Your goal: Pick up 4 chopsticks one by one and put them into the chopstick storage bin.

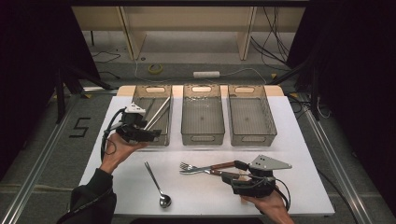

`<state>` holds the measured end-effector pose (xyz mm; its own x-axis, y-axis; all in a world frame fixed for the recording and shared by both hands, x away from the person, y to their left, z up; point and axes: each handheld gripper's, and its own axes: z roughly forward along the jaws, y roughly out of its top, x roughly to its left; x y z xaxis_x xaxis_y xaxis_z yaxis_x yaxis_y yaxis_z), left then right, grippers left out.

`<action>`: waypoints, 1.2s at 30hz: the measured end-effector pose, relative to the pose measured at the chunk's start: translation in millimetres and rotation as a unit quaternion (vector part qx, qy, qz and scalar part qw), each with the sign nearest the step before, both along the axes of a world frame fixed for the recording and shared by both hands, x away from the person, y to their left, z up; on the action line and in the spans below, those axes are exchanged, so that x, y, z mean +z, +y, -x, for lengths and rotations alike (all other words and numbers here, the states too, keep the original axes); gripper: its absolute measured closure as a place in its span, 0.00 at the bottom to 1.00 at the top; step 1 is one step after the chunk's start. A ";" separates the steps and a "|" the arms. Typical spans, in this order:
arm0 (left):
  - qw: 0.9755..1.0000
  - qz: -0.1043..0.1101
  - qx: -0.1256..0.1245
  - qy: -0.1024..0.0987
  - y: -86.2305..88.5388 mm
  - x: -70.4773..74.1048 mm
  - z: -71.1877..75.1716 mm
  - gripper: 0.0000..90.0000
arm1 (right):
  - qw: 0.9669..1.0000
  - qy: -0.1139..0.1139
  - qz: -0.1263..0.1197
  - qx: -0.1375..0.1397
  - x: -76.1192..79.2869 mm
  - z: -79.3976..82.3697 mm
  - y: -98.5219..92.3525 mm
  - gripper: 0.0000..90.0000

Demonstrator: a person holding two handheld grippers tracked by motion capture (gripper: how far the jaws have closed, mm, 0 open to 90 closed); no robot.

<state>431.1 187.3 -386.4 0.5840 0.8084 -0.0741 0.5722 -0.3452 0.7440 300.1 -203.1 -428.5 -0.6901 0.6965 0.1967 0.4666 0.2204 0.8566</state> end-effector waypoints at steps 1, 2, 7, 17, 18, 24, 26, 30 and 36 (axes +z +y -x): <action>1.000 0.005 -0.001 0.002 0.4 -0.1 2.2 0.29 | 1.000 0.001 0.001 -0.002 0.1 -0.4 -0.7 0.34; 1.000 0.011 -0.003 0.001 0.8 -0.5 4.3 0.28 | 1.000 0.001 0.002 -0.003 0.0 -0.8 -1.2 0.34; 1.000 0.024 -0.008 -0.009 3.1 -2.2 14.8 0.28 | 1.000 0.004 0.018 -0.018 -0.8 -1.6 -2.5 0.34; 0.999 0.040 -0.016 -0.031 0.7 -13.5 32.6 0.26 | 0.997 0.026 0.053 -0.056 -4.7 -4.4 -5.4 0.34; 0.998 0.040 -0.016 -0.034 0.7 -14.5 34.2 0.26 | 0.996 0.028 0.055 -0.060 -5.2 -4.4 -5.7 0.34; 0.998 0.047 -0.016 -0.040 2.4 -20.6 42.8 0.26 | 0.993 0.045 0.070 -0.085 -7.7 -4.7 -9.4 0.35; 0.998 0.047 -0.016 -0.044 2.4 -22.6 46.0 0.26 | 0.991 0.050 0.075 -0.096 -8.2 -4.5 -11.0 0.35; 0.998 0.045 -0.018 -0.044 1.2 -25.6 50.4 0.26 | 0.990 0.060 0.071 -0.105 -9.3 -3.6 -14.4 0.36; 0.998 0.046 -0.020 -0.045 1.1 -28.5 56.3 0.26 | 0.988 0.071 0.082 -0.113 -12.4 -3.0 -16.0 0.36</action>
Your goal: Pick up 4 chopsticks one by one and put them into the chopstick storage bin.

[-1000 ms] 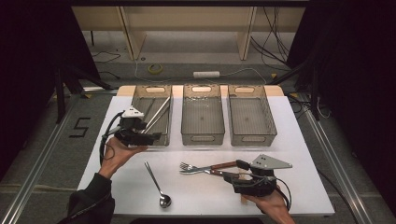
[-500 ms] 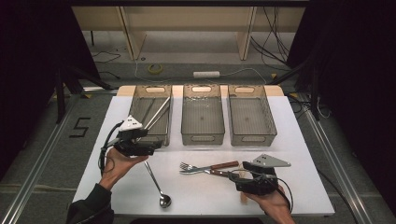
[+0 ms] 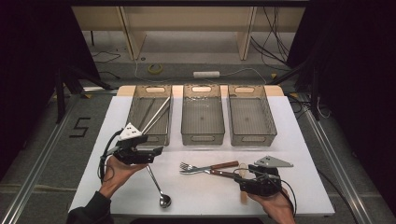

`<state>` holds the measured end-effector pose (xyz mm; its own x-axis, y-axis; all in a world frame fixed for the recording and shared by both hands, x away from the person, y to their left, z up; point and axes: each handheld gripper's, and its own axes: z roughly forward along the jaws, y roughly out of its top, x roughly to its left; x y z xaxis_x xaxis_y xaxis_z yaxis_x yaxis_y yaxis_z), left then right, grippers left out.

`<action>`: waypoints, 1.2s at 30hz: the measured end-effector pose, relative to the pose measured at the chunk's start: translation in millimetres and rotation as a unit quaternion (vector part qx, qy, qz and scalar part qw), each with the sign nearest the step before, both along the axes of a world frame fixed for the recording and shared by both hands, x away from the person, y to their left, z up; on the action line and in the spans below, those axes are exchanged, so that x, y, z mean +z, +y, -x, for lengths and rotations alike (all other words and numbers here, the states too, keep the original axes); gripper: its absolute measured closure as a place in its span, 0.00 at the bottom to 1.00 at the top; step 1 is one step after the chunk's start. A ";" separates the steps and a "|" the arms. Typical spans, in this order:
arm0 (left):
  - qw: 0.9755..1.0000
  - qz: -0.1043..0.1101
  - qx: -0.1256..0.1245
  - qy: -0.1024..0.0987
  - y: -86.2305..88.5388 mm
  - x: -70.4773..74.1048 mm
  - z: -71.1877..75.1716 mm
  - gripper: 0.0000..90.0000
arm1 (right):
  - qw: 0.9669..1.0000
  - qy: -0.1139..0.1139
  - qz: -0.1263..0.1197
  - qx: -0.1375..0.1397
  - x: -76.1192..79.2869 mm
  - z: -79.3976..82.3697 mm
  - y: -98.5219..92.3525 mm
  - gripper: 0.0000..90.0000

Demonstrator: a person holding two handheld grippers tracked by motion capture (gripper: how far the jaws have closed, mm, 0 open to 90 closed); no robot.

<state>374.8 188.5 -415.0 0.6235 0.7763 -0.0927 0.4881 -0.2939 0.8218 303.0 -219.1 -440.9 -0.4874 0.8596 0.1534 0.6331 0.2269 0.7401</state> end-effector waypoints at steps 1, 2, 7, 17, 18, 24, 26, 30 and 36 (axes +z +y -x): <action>1.000 -0.002 -0.001 0.001 0.0 -0.8 1.0 0.25 | 1.000 0.001 0.001 0.000 -0.4 -0.1 -0.2 0.36; 1.000 -0.002 -0.002 0.001 -0.1 -1.6 2.1 0.25 | 1.000 0.002 0.001 -0.001 -0.7 -0.1 -0.4 0.36; 1.000 -0.005 -0.005 0.002 -0.9 -4.9 7.6 0.25 | 1.000 0.008 0.004 -0.002 -2.7 0.5 -0.3 0.36; 1.000 0.009 -0.010 -0.001 -0.1 -6.8 20.0 0.25 | 0.999 0.029 0.020 -0.005 -9.5 0.9 1.9 0.36; 1.000 0.011 -0.010 0.000 -0.5 -7.2 20.9 0.24 | 0.999 0.032 0.023 -0.006 -10.1 1.0 2.2 0.36; 1.000 0.012 -0.011 0.005 -0.6 -9.2 23.5 0.24 | 0.998 0.045 0.043 -0.010 -14.3 0.2 3.4 0.36; 1.000 0.011 -0.012 0.005 -0.8 -8.8 24.5 0.24 | 0.997 0.049 0.051 -0.012 -15.8 0.5 3.8 0.36; 1.000 0.007 -0.015 0.005 -1.4 -9.5 25.8 0.23 | 0.997 0.056 0.058 -0.012 -18.1 0.8 4.5 0.37; 1.000 0.004 -0.016 0.006 -2.4 -9.9 28.6 0.23 | 0.996 0.067 0.065 -0.009 -20.7 1.5 6.5 0.37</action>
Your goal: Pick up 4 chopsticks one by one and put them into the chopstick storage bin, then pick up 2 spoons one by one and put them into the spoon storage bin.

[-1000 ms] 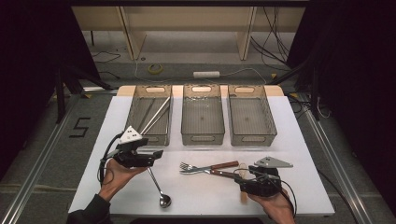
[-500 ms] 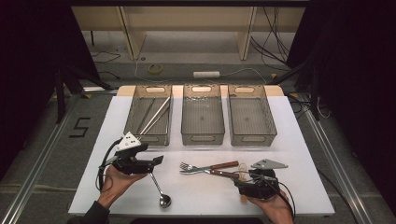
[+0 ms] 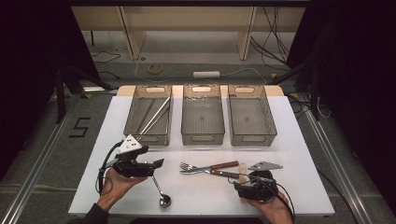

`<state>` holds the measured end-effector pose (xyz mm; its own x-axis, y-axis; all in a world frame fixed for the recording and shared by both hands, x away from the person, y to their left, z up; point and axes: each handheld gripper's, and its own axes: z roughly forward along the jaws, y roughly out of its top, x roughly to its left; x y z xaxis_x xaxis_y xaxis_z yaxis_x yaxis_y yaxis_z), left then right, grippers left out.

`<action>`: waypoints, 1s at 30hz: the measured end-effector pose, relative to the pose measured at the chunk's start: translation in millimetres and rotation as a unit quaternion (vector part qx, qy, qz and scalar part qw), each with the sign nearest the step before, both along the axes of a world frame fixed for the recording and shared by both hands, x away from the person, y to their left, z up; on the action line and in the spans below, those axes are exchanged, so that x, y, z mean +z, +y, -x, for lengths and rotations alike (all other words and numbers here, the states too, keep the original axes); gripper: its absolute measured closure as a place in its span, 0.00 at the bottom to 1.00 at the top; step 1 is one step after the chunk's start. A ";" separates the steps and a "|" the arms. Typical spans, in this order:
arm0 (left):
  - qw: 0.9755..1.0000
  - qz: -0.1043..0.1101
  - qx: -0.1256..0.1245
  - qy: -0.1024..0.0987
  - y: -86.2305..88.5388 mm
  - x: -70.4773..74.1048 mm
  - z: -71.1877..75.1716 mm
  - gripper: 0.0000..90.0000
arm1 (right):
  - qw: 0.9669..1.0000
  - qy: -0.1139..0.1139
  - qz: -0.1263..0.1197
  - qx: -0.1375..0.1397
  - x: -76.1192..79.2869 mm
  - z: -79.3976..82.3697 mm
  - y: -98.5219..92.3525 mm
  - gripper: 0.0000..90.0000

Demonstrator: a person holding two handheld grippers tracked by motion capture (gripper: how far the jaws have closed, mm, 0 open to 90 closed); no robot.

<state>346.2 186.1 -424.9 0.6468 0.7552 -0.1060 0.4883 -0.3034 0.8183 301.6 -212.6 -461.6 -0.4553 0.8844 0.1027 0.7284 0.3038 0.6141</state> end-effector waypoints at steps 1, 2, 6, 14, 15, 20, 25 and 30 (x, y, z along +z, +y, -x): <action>1.000 0.001 0.000 -0.001 0.1 0.1 0.3 0.23 | 1.000 0.000 0.003 0.001 -0.7 -0.3 0.2 0.37; 1.000 0.000 0.000 -0.002 0.3 0.2 0.7 0.23 | 1.000 0.003 0.004 0.000 -1.1 -0.1 0.7 0.37; 1.000 -0.001 -0.002 -0.003 0.6 0.9 1.7 0.23 | 1.000 0.007 0.007 0.001 -2.8 -0.1 0.9 0.38; 1.000 -0.004 -0.003 -0.005 -1.7 0.6 2.8 0.23 | 1.000 0.017 0.022 -0.002 -8.1 -2.2 2.4 0.40; 1.000 -0.004 -0.004 -0.005 -1.8 0.6 3.1 0.23 | 1.000 0.018 0.024 -0.003 -8.8 -2.4 2.9 0.40; 1.000 -0.006 -0.005 -0.009 -1.8 1.4 5.3 0.23 | 0.999 0.022 0.039 -0.009 -11.7 -2.2 4.3 0.43; 1.000 -0.011 -0.008 -0.010 -1.2 1.5 7.1 0.23 | 0.999 0.022 0.047 -0.010 -13.0 -2.7 5.2 0.46; 1.000 -0.013 -0.010 -0.015 -2.8 1.7 8.3 0.23 | 0.998 0.019 0.050 -0.016 -12.9 -1.1 4.4 0.53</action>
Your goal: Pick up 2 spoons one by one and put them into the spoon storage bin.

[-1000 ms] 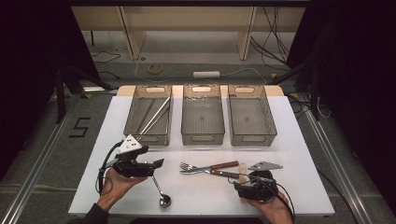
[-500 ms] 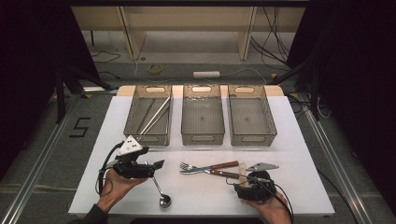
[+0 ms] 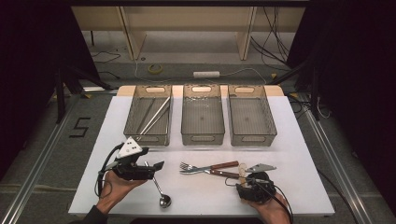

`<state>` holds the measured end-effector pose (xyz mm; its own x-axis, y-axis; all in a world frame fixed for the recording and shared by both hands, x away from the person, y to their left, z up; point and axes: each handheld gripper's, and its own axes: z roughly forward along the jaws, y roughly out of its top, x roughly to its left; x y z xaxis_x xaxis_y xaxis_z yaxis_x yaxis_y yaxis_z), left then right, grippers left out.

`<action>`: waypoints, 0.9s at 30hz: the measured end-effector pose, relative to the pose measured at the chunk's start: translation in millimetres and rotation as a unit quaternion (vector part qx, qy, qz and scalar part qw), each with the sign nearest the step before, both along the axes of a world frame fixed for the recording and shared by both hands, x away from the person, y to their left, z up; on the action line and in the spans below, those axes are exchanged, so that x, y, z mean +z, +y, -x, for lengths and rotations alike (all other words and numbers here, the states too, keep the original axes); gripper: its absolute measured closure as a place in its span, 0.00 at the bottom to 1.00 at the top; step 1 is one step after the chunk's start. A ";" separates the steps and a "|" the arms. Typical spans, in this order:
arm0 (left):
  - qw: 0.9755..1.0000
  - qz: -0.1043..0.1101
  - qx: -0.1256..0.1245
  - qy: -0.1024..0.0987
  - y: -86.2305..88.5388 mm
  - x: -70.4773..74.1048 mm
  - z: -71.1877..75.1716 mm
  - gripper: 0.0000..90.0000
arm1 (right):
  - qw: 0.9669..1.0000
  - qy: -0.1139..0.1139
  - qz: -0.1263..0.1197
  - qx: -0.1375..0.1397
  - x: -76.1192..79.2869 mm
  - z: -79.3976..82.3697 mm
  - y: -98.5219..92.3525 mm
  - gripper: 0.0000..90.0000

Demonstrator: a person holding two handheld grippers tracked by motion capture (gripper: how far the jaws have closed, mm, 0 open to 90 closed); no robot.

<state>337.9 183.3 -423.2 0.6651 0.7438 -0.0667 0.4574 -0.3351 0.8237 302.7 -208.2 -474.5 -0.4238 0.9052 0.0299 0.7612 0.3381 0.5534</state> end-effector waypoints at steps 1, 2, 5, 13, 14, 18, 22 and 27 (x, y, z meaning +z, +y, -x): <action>1.000 -0.002 0.000 0.000 -0.7 -0.3 0.2 0.23 | 1.000 0.000 0.000 -0.001 0.1 0.1 -0.5 0.55; 1.000 -0.003 0.000 -0.001 -1.2 -0.5 0.3 0.23 | 1.000 0.000 0.000 -0.001 0.2 0.0 -0.9 0.56; 1.000 -0.009 -0.004 -0.003 -2.2 -0.5 0.7 0.23 | 1.000 -0.002 0.001 -0.001 0.1 0.0 -1.0 0.61; 1.000 -0.008 -0.005 -0.004 -2.7 -0.5 1.6 0.24 | 1.000 0.001 -0.005 -0.007 0.5 2.0 -1.2 0.75; 1.000 -0.008 -0.005 -0.005 -2.8 -0.4 1.7 0.24 | 1.000 0.002 -0.004 -0.008 0.6 2.0 -1.8 0.76; 1.000 -0.009 -0.008 -0.004 -3.1 -0.3 1.7 0.24 | 1.000 0.007 -0.005 -0.016 1.3 2.5 -4.1 0.84; 1.000 -0.009 -0.010 -0.005 -3.3 0.0 1.8 0.24 | 1.000 0.010 -0.011 -0.023 1.8 2.2 -5.4 0.86; 1.000 -0.010 -0.009 -0.006 -3.1 0.0 1.5 0.24 | 0.999 0.015 -0.025 -0.030 2.9 1.0 -9.9 0.87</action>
